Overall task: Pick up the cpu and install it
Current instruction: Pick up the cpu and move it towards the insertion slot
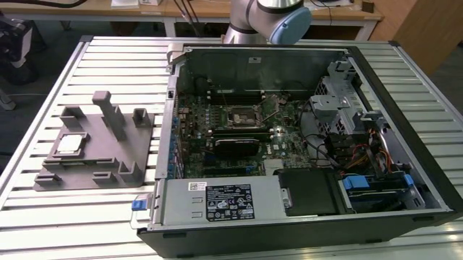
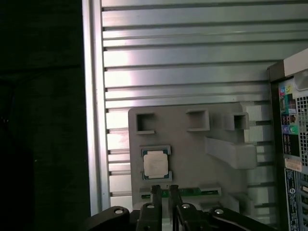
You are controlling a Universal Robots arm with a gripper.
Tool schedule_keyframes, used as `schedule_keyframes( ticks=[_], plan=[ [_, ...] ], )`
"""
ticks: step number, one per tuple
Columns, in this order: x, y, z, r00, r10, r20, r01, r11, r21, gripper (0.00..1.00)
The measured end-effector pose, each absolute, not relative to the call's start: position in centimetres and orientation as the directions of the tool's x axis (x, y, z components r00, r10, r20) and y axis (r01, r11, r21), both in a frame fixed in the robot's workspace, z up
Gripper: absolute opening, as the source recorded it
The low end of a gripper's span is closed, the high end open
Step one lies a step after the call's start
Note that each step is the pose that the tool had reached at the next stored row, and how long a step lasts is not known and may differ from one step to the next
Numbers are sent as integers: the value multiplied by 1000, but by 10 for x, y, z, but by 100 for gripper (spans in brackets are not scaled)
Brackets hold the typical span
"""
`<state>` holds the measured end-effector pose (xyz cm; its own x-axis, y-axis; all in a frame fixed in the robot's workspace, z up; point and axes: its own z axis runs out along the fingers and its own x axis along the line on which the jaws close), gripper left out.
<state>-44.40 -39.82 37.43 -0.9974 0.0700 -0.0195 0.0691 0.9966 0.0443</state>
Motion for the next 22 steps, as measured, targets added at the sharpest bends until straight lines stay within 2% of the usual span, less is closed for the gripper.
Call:
schedule_keyframes(
  ticks=[2, 3, 5, 7, 9, 10, 11, 22],
  plan=[
    [-444, -398, 371, -998, 66, -16, 65, 997, 44, 29],
    [-444, -398, 369, -998, 61, -14, 60, 997, 44, 29],
    [-444, -398, 365, -999, 44, -12, 43, 998, 44, 41],
    [-444, -398, 362, -1000, 26, -9, 25, 999, 44, 41],
    [-444, -398, 358, -1000, 17, -6, 17, 999, 44, 53],
    [-444, -398, 356, -1000, 16, -6, 15, 999, 44, 53],
    [-444, -398, 354, -1000, 15, -6, 15, 999, 44, 59],
    [-444, -398, 345, -1000, 9, 2, 9, 999, 44, 59]
  ],
)
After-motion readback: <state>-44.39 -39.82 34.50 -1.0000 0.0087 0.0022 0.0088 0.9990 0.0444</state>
